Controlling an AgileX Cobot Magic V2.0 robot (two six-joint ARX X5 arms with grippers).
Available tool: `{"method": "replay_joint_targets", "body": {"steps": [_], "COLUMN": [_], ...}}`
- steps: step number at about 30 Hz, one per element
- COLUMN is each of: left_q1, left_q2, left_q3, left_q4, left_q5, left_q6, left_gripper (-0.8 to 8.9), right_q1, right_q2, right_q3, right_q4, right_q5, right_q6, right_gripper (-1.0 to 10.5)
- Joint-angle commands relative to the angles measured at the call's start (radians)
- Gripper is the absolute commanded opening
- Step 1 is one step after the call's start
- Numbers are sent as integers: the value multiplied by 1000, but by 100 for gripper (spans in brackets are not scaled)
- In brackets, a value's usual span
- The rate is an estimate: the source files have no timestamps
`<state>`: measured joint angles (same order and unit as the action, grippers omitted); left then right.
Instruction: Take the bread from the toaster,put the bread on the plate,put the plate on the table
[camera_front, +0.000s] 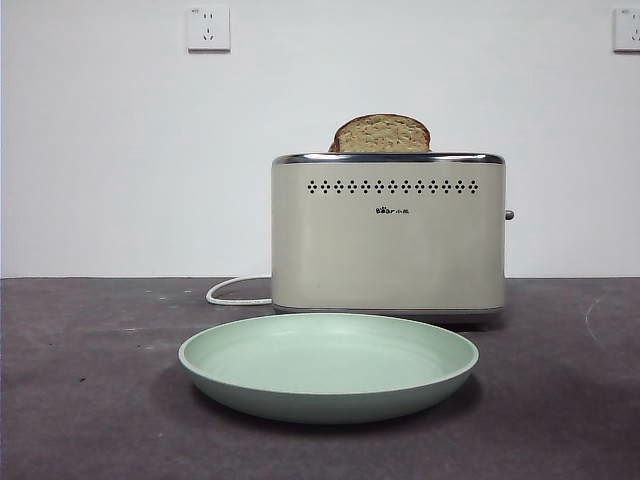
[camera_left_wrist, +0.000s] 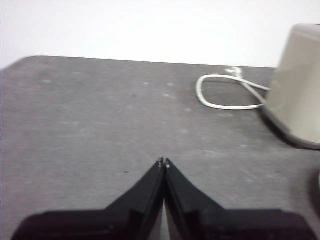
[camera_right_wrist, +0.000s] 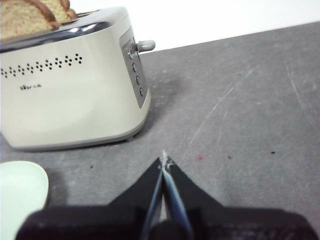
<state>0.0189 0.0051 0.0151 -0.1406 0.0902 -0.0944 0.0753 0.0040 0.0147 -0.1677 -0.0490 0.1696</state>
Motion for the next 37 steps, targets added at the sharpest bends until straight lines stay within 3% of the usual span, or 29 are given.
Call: {"method": "replay_joint_targets", "body": {"steps": [1,9,16,23,32,37], "left_q1": [2,2,2,2,2,1], "left_q2": [-2,2,69,175,306,350], "left_q3": [3,138,327,494,654,723], "left_q4": [5,-43,-190,-339,-483,-551], "left_q5": [35,105,221,385,535,573], "left_q6": [-55,-123,-132,-111,-77,-30], "left_gripper": [-8,-7,-7,-7,-7,-7], "right_q1": [-1,0,0,0,6,19], "right_q2": [-2,34,198,412,620,672], "right_q3": [-8,90,279,551,869,953], "right_q4": [5,9,-60,-300,-609,-725], "right_q5": [-11,-92,-248,-422,-539,-594], "right_q6": [76,162,168,45,-148,-198], "right_gripper": [-7,-12,-12,-12,-12,-12]}}
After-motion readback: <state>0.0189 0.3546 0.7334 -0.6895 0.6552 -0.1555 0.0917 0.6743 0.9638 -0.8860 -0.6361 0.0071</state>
